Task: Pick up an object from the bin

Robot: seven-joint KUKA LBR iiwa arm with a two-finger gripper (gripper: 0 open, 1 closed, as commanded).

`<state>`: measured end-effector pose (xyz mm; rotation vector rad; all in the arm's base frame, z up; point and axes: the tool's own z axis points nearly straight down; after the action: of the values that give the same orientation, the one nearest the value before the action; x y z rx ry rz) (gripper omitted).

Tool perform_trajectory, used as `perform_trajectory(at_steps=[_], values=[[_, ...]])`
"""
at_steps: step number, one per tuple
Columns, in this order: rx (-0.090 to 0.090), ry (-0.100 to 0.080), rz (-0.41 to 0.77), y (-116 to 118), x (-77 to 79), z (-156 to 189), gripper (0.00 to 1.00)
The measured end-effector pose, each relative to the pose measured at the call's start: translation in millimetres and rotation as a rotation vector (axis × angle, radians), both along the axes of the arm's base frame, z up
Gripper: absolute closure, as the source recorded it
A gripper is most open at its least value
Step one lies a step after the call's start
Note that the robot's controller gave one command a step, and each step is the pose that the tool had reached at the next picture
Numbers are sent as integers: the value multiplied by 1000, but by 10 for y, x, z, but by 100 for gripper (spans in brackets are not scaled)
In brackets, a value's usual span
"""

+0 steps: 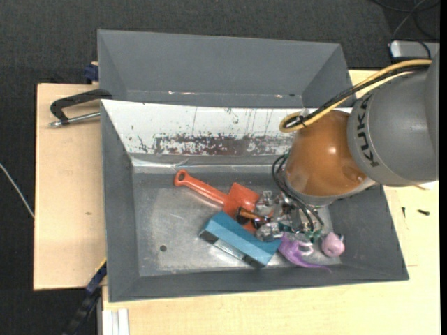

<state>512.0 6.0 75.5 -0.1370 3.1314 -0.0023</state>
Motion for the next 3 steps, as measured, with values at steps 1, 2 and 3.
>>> perform_trajectory(at_steps=[1, 2, 3], values=[[0, 0, 0, 0, 0, 0, 100], [2, 11, 10, 36, -21, 365, 100], [2, 0, 1, 158, 86, 922, 100]])
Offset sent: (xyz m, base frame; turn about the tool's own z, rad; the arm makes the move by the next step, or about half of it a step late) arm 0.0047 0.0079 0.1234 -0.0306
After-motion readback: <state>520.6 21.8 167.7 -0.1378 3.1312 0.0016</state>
